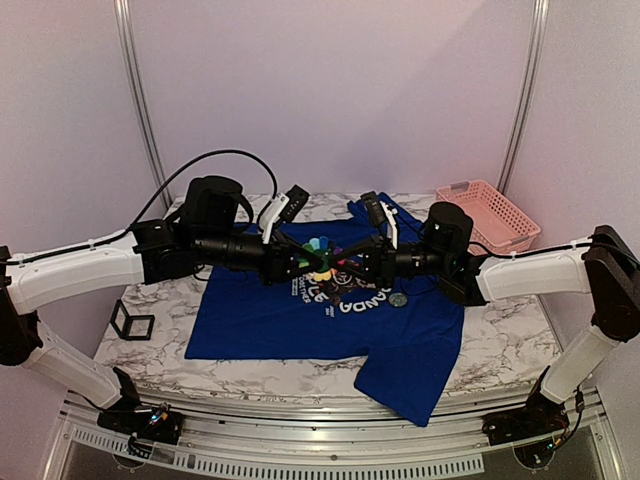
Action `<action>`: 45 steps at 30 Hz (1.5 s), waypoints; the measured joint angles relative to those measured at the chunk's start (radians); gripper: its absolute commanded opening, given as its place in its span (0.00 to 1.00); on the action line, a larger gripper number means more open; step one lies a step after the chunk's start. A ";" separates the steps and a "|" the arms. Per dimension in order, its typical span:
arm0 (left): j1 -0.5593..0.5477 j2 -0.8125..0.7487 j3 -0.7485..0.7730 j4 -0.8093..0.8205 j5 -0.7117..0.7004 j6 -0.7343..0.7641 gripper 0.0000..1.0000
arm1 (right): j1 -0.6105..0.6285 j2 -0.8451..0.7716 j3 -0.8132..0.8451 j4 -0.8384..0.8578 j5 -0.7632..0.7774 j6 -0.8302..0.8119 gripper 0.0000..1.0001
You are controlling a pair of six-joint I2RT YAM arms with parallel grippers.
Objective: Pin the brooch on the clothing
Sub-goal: Open the brooch.
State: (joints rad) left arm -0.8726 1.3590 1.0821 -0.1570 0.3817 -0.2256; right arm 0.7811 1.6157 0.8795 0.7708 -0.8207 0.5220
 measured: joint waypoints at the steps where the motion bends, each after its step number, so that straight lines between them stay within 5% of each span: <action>1: 0.000 0.000 0.000 0.000 0.001 0.000 0.19 | 0.000 -0.001 0.000 0.000 0.000 0.000 0.00; 6: 0.001 -0.002 0.000 0.001 0.008 -0.005 0.00 | 0.000 -0.005 -0.001 0.000 0.002 -0.001 0.00; 18: 0.005 -0.005 -0.001 0.005 0.033 -0.071 0.00 | 0.006 -0.006 -0.002 -0.005 0.004 -0.016 0.00; 29: 0.017 -0.005 -0.002 -0.004 0.028 -0.093 0.22 | 0.017 -0.018 -0.002 -0.038 0.035 -0.057 0.00; 38: 0.060 -0.006 0.023 -0.026 0.017 -0.062 0.11 | 0.018 -0.018 -0.004 -0.073 0.053 -0.061 0.00; 40: 0.060 -0.007 0.024 -0.028 0.019 -0.059 0.20 | 0.018 -0.018 -0.004 -0.074 0.053 -0.061 0.00; 45: 0.066 -0.007 0.022 -0.012 0.047 -0.074 0.61 | 0.022 -0.018 -0.004 -0.075 0.033 -0.065 0.00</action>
State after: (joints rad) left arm -0.8070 1.3521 1.1038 -0.1688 0.4286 -0.2993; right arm 0.8032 1.5982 0.8757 0.6956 -0.7879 0.4572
